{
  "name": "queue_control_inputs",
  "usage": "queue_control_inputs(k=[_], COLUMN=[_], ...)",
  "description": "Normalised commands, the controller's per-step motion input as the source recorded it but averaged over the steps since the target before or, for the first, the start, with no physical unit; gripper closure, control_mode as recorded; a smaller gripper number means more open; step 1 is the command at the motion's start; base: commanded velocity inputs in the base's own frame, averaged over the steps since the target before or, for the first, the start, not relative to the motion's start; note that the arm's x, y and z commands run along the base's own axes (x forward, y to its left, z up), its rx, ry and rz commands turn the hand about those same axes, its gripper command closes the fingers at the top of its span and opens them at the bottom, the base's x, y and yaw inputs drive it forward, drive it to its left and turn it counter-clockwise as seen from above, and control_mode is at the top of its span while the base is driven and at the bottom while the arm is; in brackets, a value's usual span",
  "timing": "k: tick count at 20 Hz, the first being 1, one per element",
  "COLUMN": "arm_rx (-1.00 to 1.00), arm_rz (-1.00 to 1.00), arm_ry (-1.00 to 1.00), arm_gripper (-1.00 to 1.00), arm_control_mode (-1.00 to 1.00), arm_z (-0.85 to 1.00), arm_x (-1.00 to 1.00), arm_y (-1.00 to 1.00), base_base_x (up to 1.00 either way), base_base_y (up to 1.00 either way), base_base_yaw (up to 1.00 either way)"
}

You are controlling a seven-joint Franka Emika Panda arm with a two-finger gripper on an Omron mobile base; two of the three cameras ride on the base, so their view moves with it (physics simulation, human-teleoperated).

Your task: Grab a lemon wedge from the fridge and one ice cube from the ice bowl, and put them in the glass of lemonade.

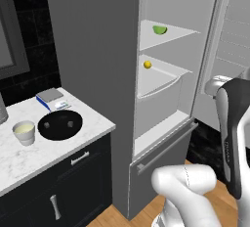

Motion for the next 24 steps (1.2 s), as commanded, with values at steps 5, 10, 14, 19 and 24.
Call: queue_control_inputs(k=[5,10,14,19,24], arm_rx=[0.0,0.0,0.0,0.0,0.0], arm_rz=[0.0,0.0,0.0,0.0,0.0], arm_ry=[0.0,0.0,0.0,0.0,0.0], arm_gripper=[-1.0,-1.0,-1.0,-1.0,-1.0], arm_control_mode=[1.0,1.0,1.0,1.0,1.0], arm_z=[0.0,0.0,0.0,0.0,0.0], arm_x=[0.0,0.0,0.0,0.0,0.0], arm_y=[0.0,0.0,0.0,0.0,0.0], base_base_x=[0.14,0.63,0.78,0.01,0.49], base_base_y=[-0.89,-0.75,-0.28,-0.15,-0.38], base_base_yaw=[0.03,0.22,0.46,0.44,0.42])
